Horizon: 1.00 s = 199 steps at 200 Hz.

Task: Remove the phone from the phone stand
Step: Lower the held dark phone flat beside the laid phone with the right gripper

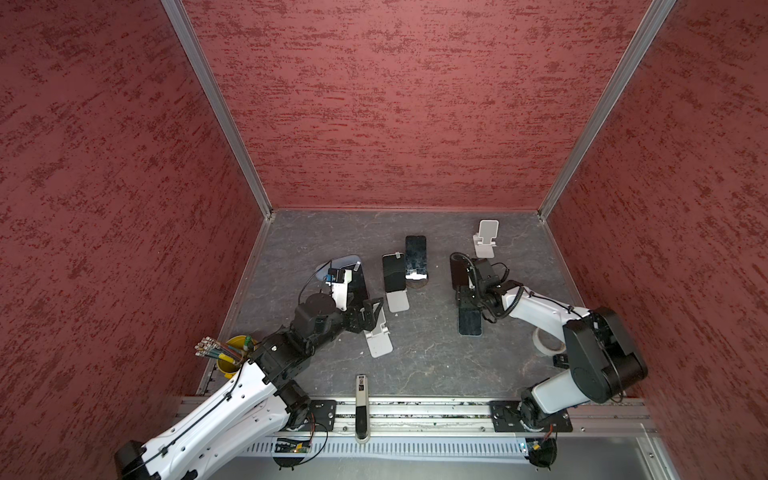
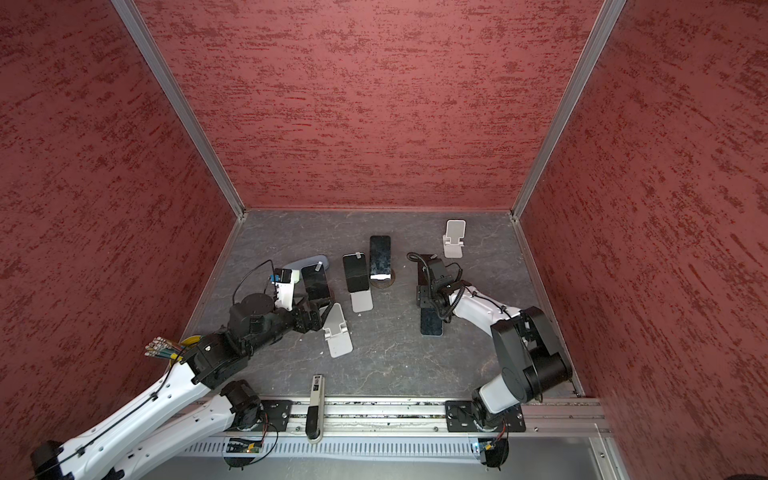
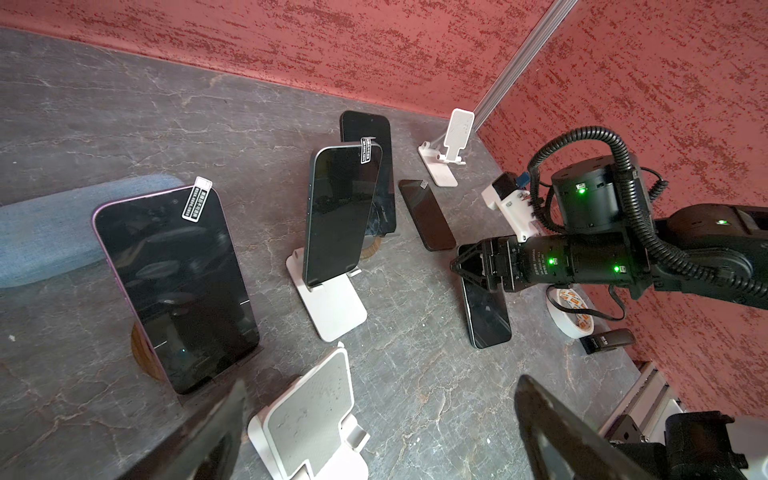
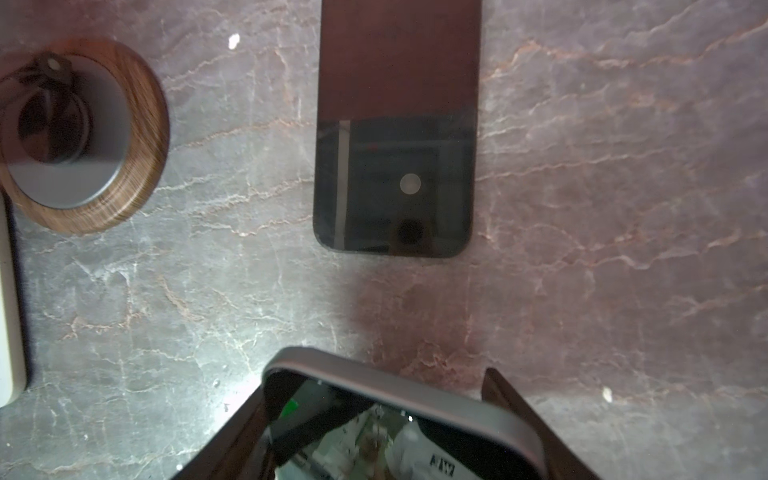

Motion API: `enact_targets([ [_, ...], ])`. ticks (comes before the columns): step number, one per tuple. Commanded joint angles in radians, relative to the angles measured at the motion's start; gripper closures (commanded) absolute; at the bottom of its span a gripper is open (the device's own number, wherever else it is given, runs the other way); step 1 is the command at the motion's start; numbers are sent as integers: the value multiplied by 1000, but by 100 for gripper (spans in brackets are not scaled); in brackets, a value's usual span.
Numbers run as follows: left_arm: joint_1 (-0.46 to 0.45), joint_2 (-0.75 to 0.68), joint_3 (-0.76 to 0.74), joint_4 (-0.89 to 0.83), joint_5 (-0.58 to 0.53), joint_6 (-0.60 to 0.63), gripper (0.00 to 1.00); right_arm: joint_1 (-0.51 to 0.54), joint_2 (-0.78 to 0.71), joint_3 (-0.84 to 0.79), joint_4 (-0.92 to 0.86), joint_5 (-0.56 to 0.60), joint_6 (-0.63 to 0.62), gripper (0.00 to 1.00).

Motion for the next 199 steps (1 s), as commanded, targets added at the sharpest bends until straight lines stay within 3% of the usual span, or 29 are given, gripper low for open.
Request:
enact_targets([
  [1,-2,-18,-5,13,-12,20,1,-4,17,-5,-7,-13,19,37],
  [199,1,-59,-38,26,-27,39,1,9,115,-5,-18,26,91,34],
])
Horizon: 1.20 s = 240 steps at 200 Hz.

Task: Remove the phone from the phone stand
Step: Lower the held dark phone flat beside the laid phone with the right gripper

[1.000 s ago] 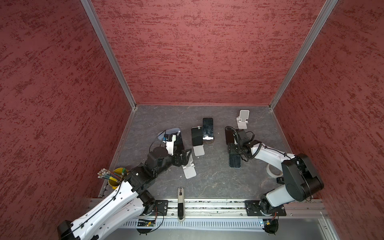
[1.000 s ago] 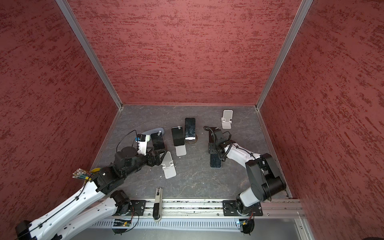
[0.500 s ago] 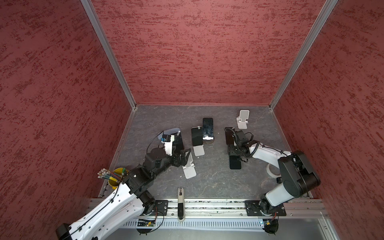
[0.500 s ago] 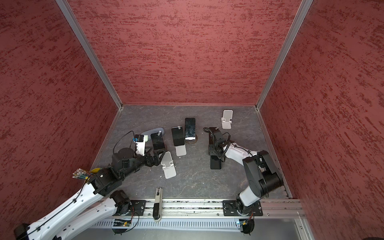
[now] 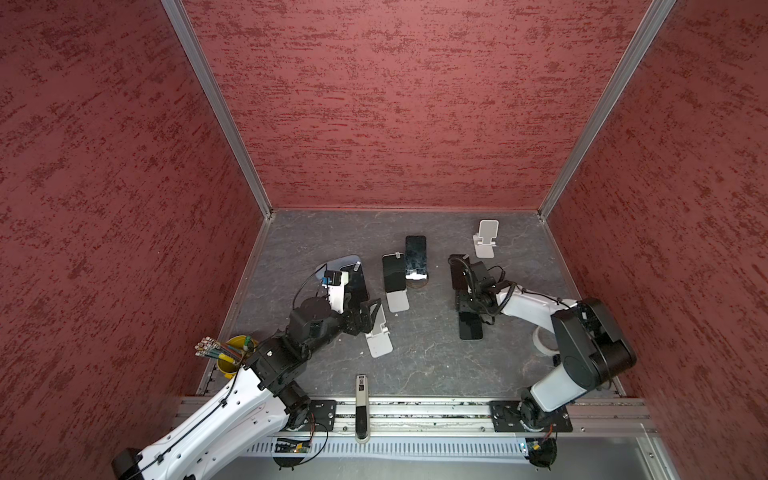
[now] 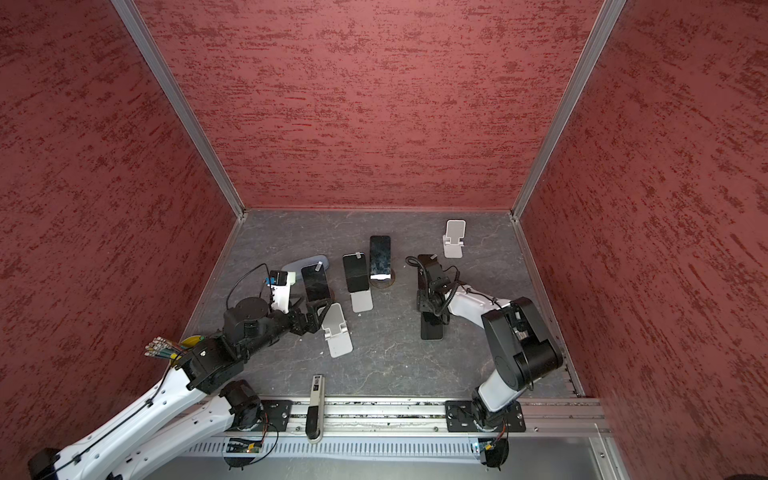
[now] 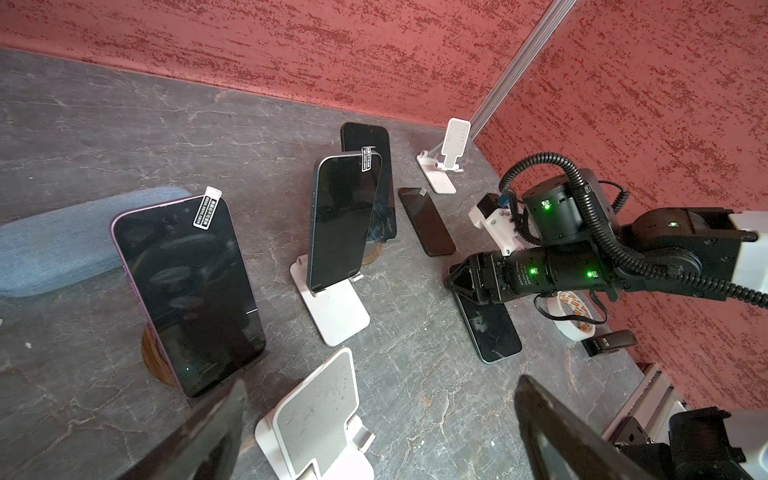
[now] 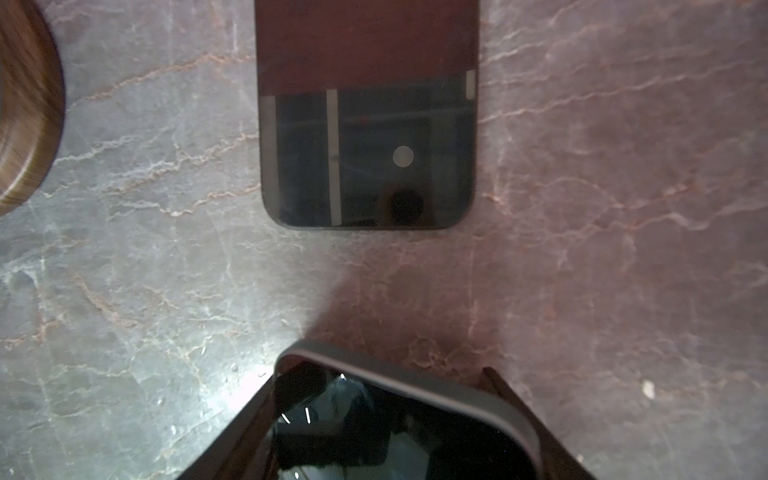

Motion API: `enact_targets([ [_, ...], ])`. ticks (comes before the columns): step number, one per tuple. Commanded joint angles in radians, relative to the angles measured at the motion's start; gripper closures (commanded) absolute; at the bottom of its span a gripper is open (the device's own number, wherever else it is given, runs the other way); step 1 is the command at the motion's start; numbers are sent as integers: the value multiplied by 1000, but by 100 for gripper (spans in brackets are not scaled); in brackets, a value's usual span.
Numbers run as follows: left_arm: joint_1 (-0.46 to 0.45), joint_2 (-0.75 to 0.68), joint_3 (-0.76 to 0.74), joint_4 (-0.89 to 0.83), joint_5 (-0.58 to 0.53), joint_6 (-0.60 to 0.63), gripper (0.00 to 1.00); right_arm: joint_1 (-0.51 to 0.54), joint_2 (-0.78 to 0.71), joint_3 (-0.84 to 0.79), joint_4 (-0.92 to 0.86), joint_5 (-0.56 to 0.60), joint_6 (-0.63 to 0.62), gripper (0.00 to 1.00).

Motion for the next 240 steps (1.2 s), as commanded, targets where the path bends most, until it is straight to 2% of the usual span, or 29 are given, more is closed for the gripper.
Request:
enact_targets([
  [1,1,-11,-16,25,-16,17,1,7,40,-5,-12,20,33,34],
  [240,1,-51,-20,-10,-28,25,1,74,86,-12,-5,29,23,26],
])
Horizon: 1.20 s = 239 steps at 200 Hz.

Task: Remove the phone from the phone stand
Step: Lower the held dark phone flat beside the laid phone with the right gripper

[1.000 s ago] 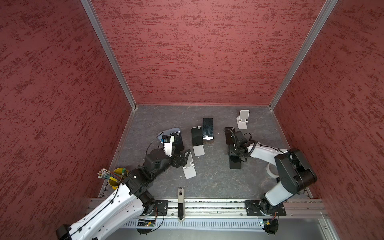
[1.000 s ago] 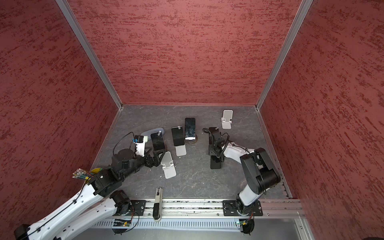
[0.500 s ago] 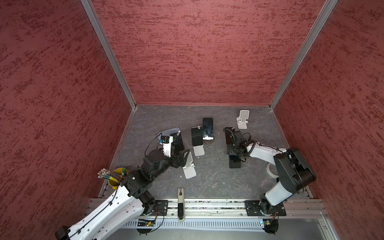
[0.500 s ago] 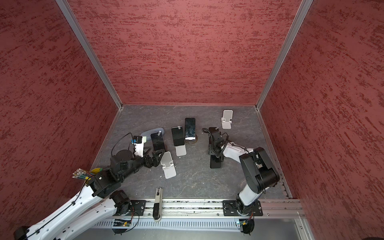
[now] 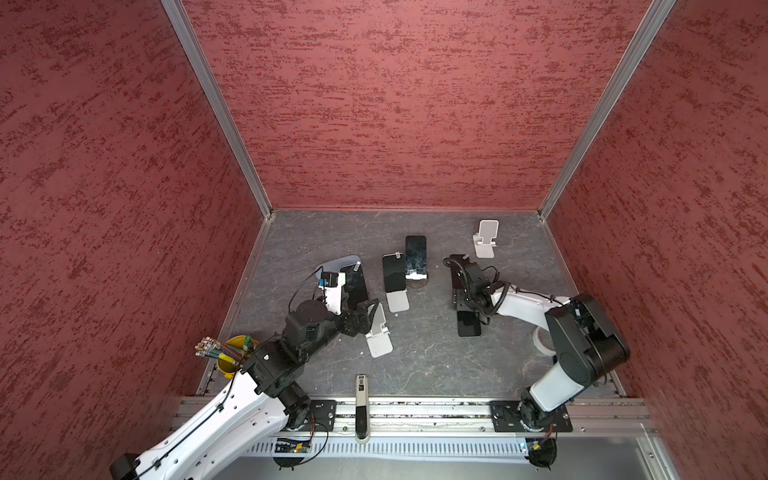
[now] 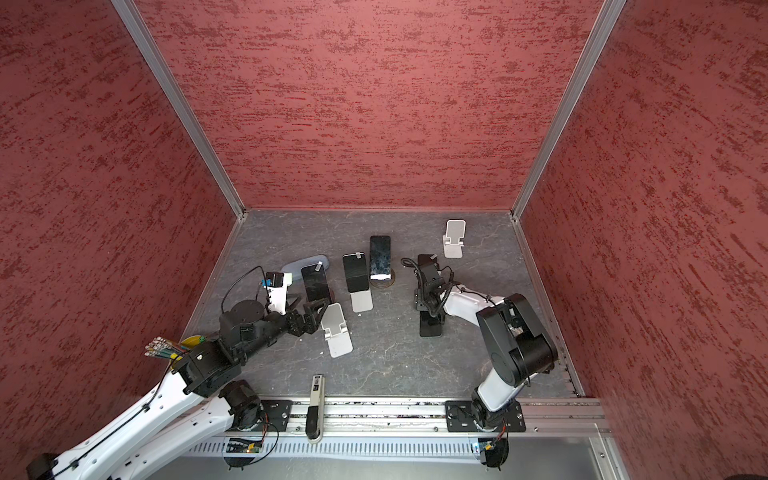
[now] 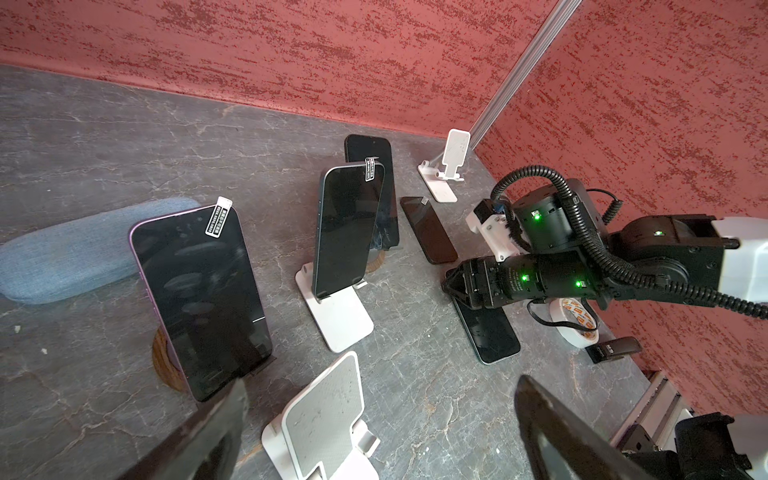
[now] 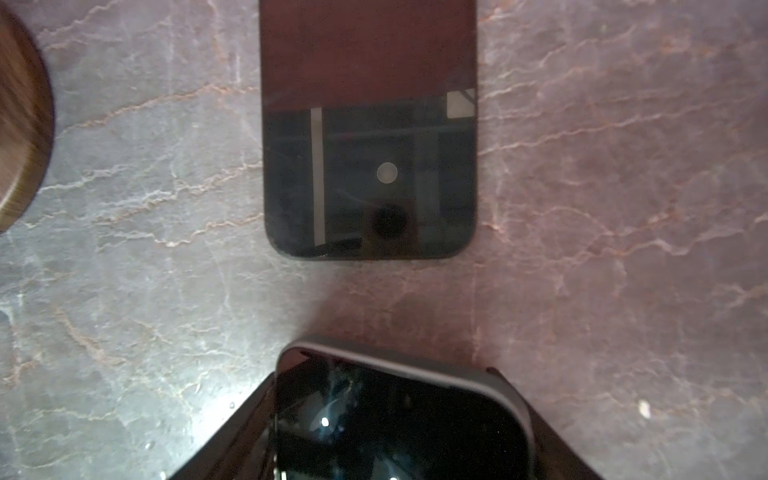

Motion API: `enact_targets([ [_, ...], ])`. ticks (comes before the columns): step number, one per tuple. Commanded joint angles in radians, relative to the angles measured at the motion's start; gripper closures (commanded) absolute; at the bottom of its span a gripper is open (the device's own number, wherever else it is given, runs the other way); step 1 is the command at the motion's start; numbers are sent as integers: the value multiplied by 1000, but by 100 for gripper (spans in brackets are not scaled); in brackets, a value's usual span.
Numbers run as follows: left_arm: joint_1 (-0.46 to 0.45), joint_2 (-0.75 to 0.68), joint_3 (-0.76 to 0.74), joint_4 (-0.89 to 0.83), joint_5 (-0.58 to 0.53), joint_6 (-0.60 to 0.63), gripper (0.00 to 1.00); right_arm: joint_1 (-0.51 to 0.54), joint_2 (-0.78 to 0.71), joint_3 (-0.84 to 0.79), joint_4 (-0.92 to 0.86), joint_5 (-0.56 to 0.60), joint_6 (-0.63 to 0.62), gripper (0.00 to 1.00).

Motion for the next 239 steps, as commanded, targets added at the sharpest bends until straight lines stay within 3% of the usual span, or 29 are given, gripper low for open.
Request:
enact_targets([
  [1,1,-12,-4,-14,-10,14,1,21,53,-22,-41,-41,9,26],
  [121,3,-13,-5,-22,-29,20,1,22,94,23,-95,12,59,20],
  [239,-22,104,95,-171,-128,-32,1,23,-5,84,-106,10,22,11],
])
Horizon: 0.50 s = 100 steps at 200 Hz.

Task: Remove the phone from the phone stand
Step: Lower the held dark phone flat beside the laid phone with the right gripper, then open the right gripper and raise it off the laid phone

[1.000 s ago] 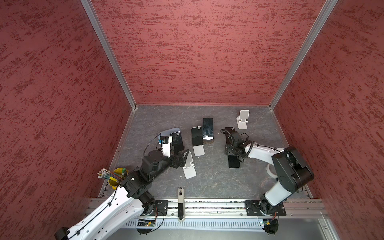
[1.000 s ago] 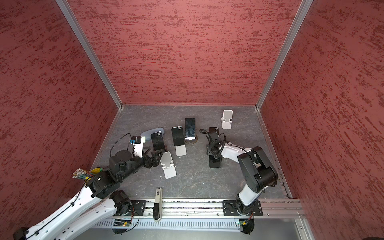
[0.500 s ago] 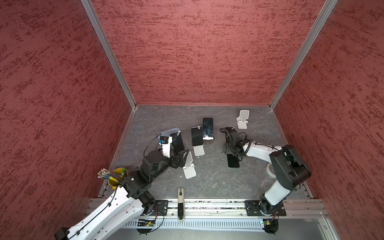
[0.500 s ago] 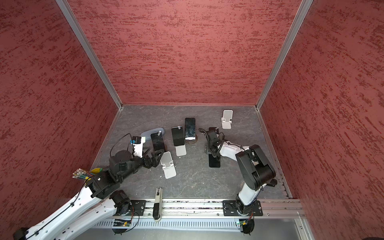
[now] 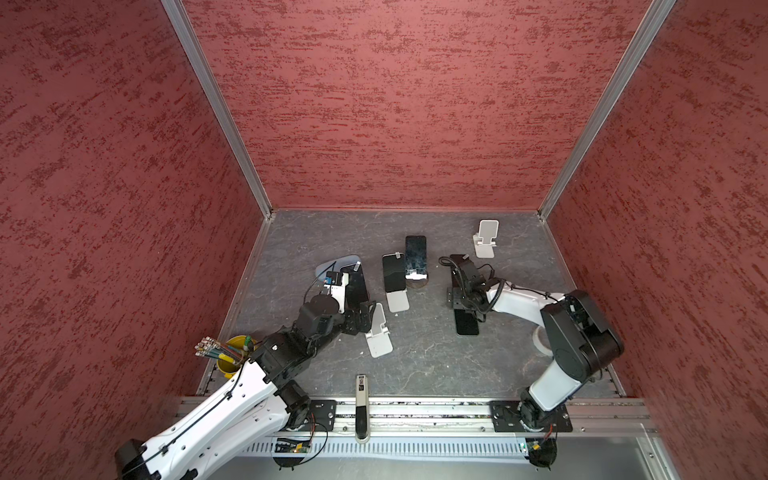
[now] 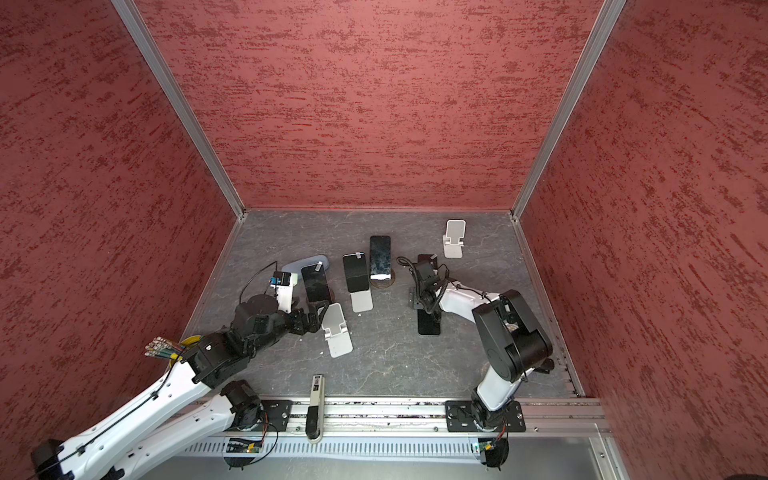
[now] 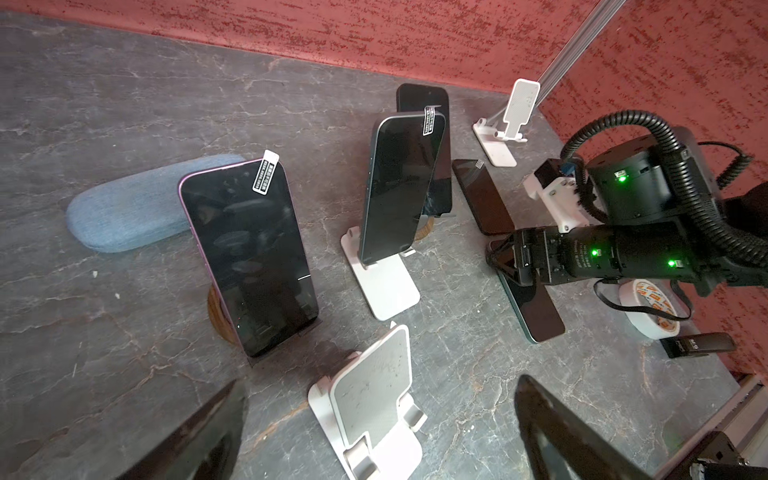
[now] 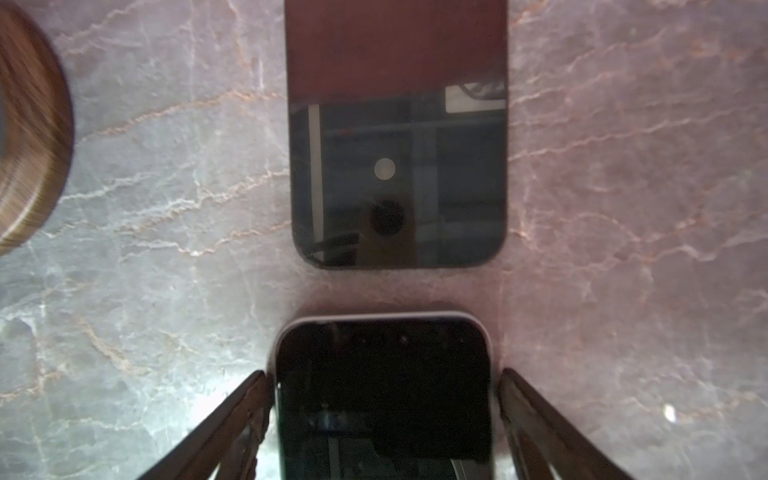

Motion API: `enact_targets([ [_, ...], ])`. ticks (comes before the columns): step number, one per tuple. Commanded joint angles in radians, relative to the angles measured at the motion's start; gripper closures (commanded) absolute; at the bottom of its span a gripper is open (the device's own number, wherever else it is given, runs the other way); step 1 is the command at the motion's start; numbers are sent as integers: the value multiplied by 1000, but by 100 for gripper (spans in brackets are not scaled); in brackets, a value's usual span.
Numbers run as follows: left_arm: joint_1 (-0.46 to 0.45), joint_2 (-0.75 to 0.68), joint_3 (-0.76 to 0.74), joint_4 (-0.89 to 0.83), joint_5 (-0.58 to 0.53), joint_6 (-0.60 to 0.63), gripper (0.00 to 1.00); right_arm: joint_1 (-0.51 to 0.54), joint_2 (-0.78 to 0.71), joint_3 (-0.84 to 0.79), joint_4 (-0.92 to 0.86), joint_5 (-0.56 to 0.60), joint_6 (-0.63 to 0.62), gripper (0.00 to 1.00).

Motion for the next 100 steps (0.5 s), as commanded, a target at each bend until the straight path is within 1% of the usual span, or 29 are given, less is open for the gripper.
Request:
enact_targets([
  [1,-11,0,39,-41,-36,-24,0,5,-36,26,-47,-10,-10,11],
  [47,-23,18,59,-73,-39,-58,1,8,-94,8,1,-22,-44,9],
  [100,-36,86,99,-127,-51,-94,1,22,-190,-25,74,-43,-91,9],
])
